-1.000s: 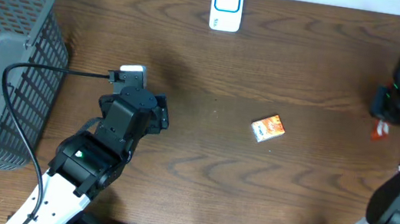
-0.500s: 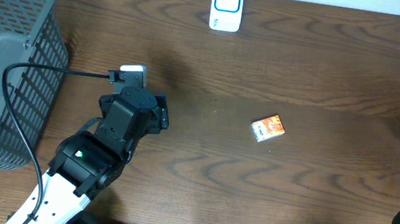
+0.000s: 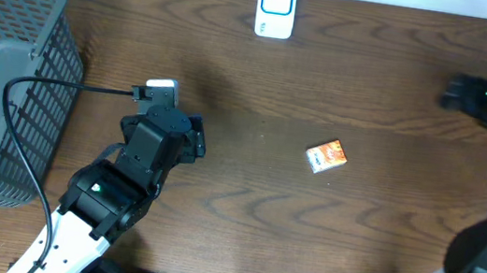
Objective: Scan the item barcode
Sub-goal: 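Carry the snack bar right and drop it at the table's right edge, then move the right gripper to the orange tissue pack and grasp it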
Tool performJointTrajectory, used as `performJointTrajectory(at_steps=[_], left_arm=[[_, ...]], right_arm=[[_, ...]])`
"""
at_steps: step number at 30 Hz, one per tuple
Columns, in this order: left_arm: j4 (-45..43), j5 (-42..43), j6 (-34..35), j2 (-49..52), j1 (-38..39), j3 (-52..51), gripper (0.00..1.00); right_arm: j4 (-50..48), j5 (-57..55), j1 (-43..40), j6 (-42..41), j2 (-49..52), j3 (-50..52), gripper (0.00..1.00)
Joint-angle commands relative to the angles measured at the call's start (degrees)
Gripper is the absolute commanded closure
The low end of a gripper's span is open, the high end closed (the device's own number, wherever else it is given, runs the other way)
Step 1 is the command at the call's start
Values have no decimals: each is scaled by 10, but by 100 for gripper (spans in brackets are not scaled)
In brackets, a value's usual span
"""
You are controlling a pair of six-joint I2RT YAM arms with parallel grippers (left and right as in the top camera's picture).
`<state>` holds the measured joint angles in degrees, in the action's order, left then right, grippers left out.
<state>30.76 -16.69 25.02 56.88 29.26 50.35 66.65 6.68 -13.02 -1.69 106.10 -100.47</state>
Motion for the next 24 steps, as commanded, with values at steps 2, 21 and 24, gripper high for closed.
performJointTrajectory(at_steps=[2,21,24], left_arm=[[1,-8,-10,0,-3,-1,17],[1,-8,-10,0,-3,-1,17],[1,-8,-10,0,-3,-1,17]], right_arm=[[2,-17,112,15,-16,22,1],[-187,-108,329,14,-16,311,1],[-211,-122,337,14,-16,338,1]])
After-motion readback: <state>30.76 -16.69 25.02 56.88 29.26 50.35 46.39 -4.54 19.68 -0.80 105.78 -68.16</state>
